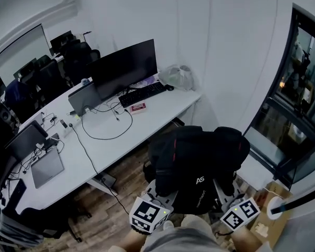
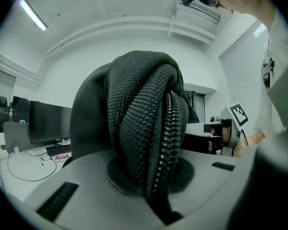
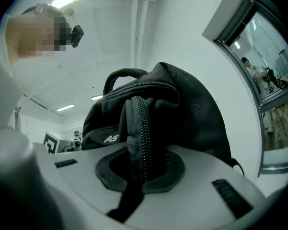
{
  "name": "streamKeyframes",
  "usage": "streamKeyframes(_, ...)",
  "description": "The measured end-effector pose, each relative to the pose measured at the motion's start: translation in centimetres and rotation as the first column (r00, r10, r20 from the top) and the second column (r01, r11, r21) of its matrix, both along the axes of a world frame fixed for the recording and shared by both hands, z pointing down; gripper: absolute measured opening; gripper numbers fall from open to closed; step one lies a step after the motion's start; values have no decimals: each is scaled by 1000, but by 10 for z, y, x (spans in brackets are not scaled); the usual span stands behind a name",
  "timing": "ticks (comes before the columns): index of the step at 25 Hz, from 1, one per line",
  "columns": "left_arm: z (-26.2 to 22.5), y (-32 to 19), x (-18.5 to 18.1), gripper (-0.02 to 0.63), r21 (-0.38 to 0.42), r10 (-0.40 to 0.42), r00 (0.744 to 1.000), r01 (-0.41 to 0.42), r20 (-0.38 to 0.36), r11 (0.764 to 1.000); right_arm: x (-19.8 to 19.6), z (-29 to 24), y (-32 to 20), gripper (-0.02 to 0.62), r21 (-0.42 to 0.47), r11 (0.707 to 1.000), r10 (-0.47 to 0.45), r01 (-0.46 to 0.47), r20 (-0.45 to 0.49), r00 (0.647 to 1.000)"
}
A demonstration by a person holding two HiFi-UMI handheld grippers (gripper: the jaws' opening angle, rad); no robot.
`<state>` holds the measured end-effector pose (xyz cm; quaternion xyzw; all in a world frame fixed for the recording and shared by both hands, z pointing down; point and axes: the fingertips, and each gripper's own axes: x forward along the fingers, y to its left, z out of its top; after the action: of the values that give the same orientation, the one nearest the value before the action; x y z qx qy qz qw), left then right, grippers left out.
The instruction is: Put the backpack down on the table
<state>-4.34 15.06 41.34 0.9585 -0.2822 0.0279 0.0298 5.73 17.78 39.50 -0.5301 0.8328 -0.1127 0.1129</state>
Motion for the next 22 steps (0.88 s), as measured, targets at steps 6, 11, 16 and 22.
streamKeyframes(6,8,-31,4,17,-26,-17,1000,17,7,1000,4,7,-34,26,-25,1000,-16,16,1,1000)
streamKeyframes(11,8,-66,16,17,-29,-38,999,38,13,999,17,5,-72,26,-23,999,-37,37,2,999)
streamKeyframes(16,6,-111,34,17,-23,-69,997,69,16,997,35,4,-121,26,-12,998,-69,69,-1,998)
streamKeyframes(22,1,-170,61,17,-16,-110,994,111,14,994,62,-2,-184,27,3,994,-111,111,-5,994)
